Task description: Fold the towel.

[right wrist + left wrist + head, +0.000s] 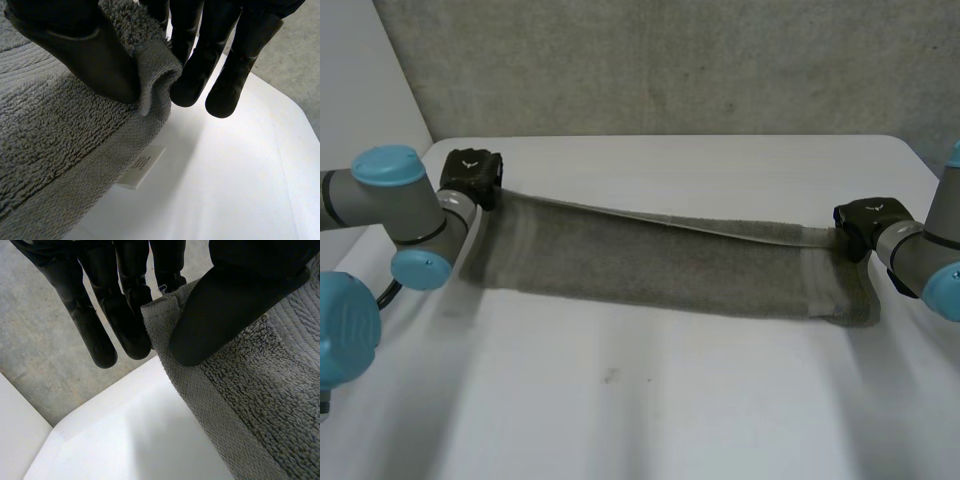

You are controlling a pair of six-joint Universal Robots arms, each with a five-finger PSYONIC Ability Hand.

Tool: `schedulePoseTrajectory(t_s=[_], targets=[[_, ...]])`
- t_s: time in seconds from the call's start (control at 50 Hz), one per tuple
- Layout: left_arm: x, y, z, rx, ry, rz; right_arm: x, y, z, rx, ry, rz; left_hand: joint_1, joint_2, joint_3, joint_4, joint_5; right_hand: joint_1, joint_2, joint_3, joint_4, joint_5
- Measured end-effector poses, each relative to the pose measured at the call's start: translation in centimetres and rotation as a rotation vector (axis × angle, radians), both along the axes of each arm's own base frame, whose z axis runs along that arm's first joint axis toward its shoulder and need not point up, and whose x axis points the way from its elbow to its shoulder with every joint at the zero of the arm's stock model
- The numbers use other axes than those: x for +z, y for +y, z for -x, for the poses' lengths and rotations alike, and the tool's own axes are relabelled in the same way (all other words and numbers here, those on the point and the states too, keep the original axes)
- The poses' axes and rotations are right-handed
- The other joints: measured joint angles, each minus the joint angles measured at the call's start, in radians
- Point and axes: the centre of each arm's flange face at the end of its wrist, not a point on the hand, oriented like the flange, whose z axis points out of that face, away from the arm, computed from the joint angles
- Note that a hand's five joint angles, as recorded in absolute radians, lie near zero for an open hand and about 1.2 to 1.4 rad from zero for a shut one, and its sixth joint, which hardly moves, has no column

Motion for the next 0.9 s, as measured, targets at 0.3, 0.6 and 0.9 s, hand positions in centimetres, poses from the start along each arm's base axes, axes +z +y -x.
schedulePoseTrajectory(t_s=[0.3, 0.6, 0.9], targets=[[-0.1, 1.1, 2.2, -0.047, 0.001, -0.014, 0.9, -1.0, -0.6, 0.007, -0.004, 0.046, -0.972, -1.008, -1.006, -1.006, -0.973, -1.089, -1.035, -1.086, -1.085, -1.097], [5.5, 3.8, 1.5, -0.041, 0.019, 0.004, 10.4, 1.5, 0.0, -0.001, -0.096, 0.240, -1.014, -1.054, -1.050, -1.054, -1.003, -1.090, -1.035, -1.086, -1.085, -1.097], [6.6, 11.7, -0.9, -0.027, 0.035, -0.064, 4.1, 9.8, 0.5, 0.079, -0.014, 0.078, -1.017, -1.056, -1.053, -1.055, -1.003, -1.056, -1.033, -1.069, -1.082, -1.053]])
